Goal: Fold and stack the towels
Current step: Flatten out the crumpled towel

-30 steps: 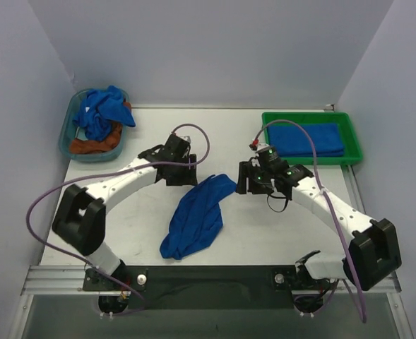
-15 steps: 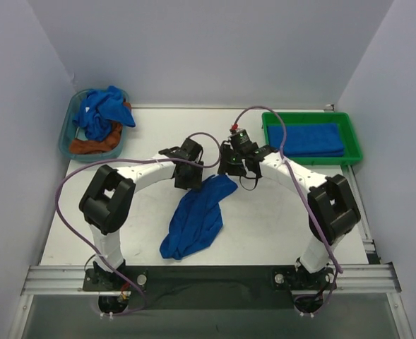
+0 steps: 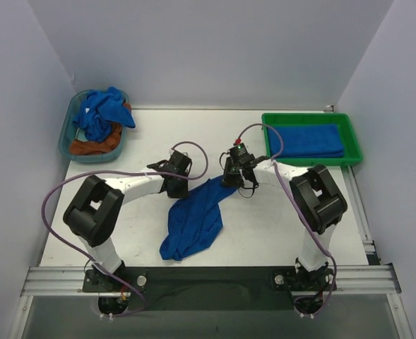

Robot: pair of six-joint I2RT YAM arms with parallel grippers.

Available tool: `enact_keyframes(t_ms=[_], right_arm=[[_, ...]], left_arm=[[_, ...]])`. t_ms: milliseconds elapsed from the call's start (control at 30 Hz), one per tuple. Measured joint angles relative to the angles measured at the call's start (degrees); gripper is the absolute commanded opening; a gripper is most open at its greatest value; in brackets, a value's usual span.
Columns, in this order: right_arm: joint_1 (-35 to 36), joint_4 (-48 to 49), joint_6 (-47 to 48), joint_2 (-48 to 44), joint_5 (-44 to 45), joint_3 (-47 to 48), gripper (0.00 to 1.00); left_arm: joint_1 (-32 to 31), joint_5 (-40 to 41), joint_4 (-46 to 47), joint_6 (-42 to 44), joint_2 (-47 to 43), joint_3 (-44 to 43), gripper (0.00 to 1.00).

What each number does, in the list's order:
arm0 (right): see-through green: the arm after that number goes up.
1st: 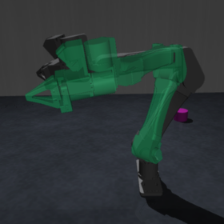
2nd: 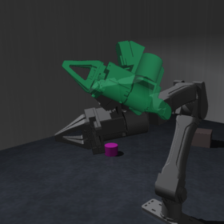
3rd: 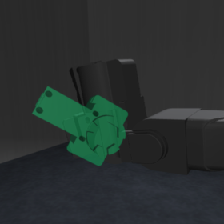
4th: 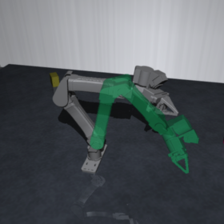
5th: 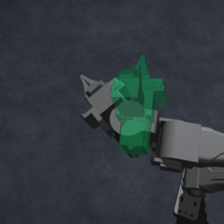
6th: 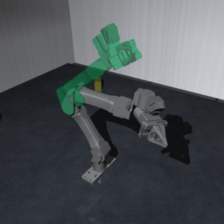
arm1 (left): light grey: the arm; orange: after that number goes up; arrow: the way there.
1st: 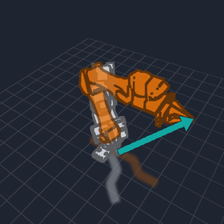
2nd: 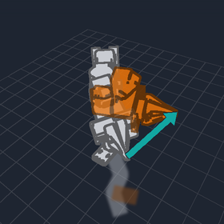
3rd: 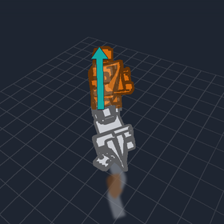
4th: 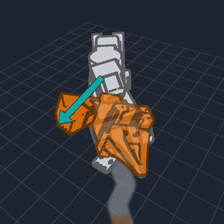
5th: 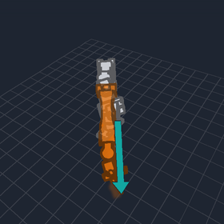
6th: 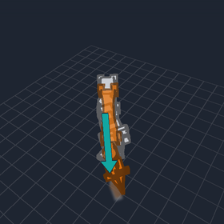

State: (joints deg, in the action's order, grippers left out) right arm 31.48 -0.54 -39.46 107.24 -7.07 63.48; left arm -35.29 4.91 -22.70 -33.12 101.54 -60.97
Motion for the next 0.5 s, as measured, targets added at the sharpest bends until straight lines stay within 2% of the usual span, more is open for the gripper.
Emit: enact_keyframes(t_ms=[267,500], right_arm=[[-5.38,4.94,-0.96,-5.03,-2.29,-8.22,0.20],[-9.20,-0.44,2.78,-11.87,0.74,-12.13,0.21]], left_arm=[[2.78,-0.37,1.81,-3.74,-9.68,11.47,0.00],[4.42,-0.72,2.45,-6.40,-16.09,18.01,0.00]])
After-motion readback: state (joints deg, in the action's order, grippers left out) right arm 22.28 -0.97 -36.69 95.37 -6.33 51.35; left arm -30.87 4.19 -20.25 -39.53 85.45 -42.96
